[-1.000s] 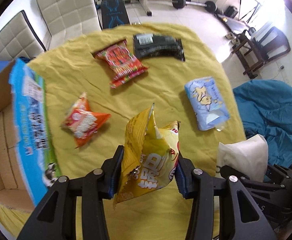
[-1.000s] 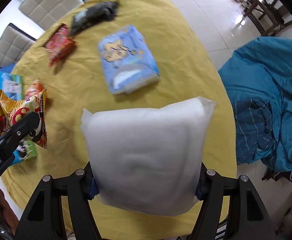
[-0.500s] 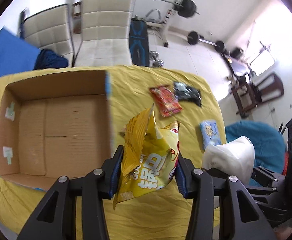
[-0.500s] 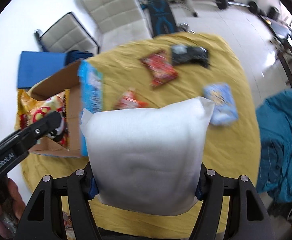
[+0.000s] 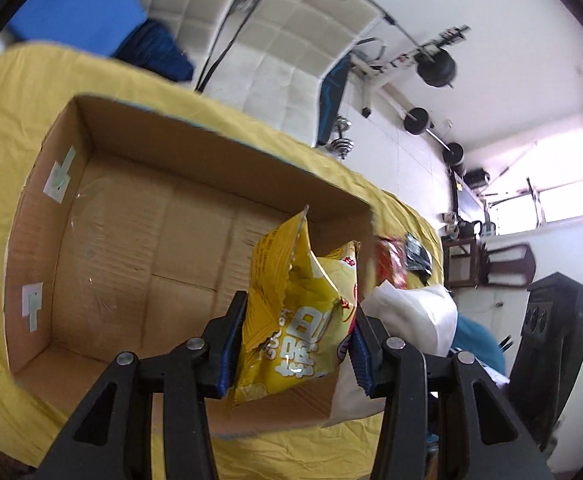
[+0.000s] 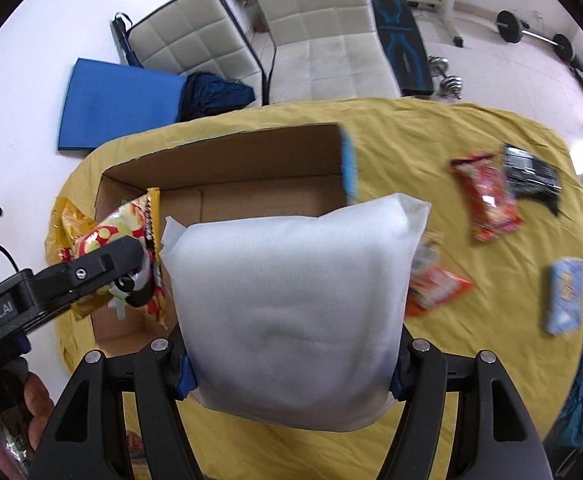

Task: Organize soft objects
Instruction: 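Carry the white pack and yellow chip bag into the cardboard box with both tools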

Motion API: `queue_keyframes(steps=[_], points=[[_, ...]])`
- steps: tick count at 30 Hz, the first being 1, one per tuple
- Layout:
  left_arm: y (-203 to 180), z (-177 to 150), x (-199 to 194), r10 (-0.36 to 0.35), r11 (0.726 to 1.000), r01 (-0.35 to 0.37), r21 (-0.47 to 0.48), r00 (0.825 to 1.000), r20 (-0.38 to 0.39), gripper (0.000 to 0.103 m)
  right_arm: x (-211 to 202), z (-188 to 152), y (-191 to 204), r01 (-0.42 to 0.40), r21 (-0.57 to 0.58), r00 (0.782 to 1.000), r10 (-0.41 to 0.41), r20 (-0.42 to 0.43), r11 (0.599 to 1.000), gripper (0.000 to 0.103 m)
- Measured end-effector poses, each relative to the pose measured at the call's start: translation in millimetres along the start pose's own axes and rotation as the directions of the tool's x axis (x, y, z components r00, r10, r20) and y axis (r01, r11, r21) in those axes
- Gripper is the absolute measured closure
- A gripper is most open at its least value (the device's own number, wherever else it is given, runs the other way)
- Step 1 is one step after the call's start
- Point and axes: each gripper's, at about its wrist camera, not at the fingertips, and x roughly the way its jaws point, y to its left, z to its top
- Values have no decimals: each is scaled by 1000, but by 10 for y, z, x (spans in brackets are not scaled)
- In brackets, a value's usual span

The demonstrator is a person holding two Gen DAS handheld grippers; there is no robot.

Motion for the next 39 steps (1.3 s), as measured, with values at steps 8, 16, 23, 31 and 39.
queue_keyframes(steps=[8, 16, 23, 31, 39], points=[[652, 443, 581, -63, 992, 51, -114, 992, -108, 60, 902, 383, 272, 60, -8, 996, -60, -72, 998, 32], [758, 634, 1101, -70, 995, 52, -90, 974, -214, 60, 1450, 568, 297, 127, -48, 986, -131, -105, 991, 32], [749, 718, 1349, -32, 999, 20, -50, 965, -260, 59, 1721, 642, 377, 186, -81, 976, -194, -103, 979, 30], [495, 768, 1360, 97, 994, -82, 69, 963, -250, 48, 1857, 725, 353, 223, -81, 968, -231, -100, 971, 24], [236, 777, 1181, 186, 979, -161, 126, 957, -223, 32, 1673, 720, 389, 240, -85, 965, -248, -86, 967, 18]])
